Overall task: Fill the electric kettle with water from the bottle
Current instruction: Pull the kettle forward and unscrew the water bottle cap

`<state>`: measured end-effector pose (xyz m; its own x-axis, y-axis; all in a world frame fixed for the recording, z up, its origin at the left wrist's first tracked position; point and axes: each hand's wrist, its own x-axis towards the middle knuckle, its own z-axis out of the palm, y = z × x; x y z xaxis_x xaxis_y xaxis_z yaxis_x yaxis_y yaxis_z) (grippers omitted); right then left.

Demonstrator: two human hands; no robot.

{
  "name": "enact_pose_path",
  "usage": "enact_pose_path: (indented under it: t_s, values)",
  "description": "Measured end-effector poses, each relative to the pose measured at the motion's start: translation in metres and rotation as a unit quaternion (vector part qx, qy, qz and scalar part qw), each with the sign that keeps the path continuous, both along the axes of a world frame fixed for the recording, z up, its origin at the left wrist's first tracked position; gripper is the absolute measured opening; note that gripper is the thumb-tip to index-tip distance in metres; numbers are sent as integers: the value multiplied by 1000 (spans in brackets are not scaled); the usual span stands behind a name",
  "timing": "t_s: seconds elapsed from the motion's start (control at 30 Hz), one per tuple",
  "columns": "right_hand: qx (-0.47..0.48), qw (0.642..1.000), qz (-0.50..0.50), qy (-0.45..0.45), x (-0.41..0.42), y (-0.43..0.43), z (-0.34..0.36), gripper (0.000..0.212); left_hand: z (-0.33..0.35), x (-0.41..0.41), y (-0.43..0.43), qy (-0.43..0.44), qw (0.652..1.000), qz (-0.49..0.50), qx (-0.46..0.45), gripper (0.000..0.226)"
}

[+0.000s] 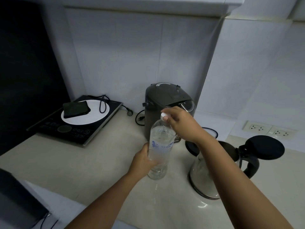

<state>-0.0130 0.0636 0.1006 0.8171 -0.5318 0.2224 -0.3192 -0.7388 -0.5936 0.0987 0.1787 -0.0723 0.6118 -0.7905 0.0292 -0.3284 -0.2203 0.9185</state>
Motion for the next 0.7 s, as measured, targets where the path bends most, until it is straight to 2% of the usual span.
enact_pose_path:
  t_s: [0.07, 0.2, 0.27, 0.4, 0.5, 0.6, 0.7]
  values:
    - [23, 999, -17, -16, 3, 5, -3, 33, 1, 1, 1, -7, 1000, -3, -3, 71]
    - [24, 988, -108, -108, 10, 17, -18, 40, -2, 0, 2, 1, 1000, -6, -9, 72]
    - [15, 985, -127, -117, 12, 20, -19, 39, -4, 0, 1, 0, 1000, -6, -11, 72]
    - [-7, 996, -63, -62, 8, 12, -13, 34, -3, 1, 2, -1, 1000, -10, -10, 69]
    - [22, 999, -11, -39, 4, 2, -12, 32, -1, 0, 3, -3, 1000, -15, -7, 67]
    - [66, 998, 1, -10, 7, 3, -7, 36, 0, 0, 3, -2, 1000, -16, -5, 67]
    - [72, 997, 8, -8, 10, 7, -3, 22, 1, 2, 3, -3, 1000, -17, -4, 66]
